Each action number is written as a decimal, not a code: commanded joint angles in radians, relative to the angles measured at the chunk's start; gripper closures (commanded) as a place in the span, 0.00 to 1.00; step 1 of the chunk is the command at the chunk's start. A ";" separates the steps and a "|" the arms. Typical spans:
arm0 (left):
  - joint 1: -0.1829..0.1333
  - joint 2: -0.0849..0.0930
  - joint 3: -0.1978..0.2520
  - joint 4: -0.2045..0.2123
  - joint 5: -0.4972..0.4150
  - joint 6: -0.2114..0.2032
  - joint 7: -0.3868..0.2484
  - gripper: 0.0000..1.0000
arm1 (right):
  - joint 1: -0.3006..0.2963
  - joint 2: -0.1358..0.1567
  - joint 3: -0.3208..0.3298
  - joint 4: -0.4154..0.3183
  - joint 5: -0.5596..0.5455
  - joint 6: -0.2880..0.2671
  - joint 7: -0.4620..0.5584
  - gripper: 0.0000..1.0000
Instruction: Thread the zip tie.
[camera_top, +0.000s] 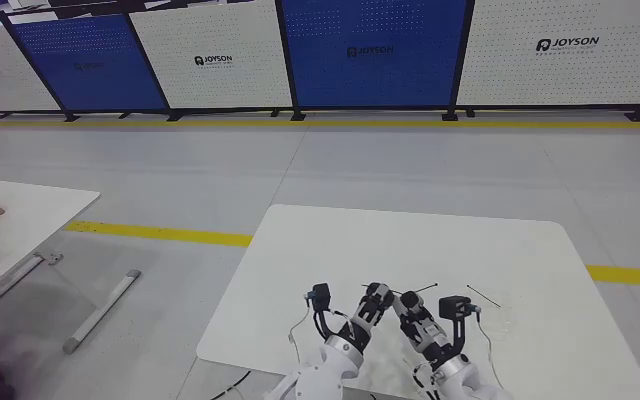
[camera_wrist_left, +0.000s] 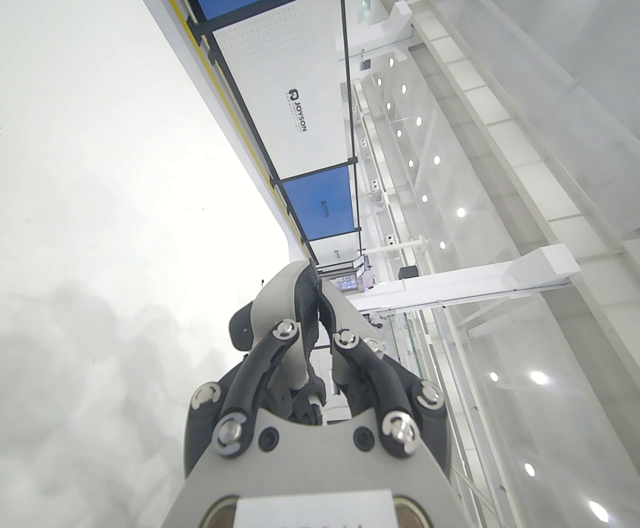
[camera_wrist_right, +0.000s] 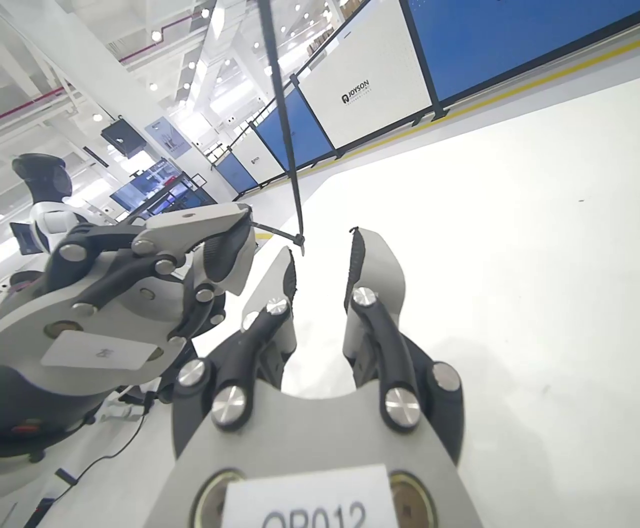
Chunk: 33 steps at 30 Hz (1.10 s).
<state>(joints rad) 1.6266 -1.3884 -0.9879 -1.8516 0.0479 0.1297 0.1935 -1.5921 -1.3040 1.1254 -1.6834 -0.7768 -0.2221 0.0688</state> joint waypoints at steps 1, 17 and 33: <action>0.000 0.000 0.002 0.000 0.002 0.000 0.002 1.00 | -0.002 0.000 0.001 -0.001 0.002 -0.002 -0.003 0.77; 0.000 0.002 0.010 0.005 0.020 0.001 0.002 1.00 | 0.003 0.001 -0.001 0.006 0.020 -0.006 -0.010 0.89; 0.006 0.004 0.015 0.000 0.030 -0.021 -0.001 1.00 | 0.007 0.003 -0.004 0.010 0.018 0.006 0.000 1.00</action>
<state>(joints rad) 1.6314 -1.3847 -0.9736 -1.8514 0.0777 0.1116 0.1925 -1.5862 -1.3012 1.1223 -1.6739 -0.7569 -0.2175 0.0677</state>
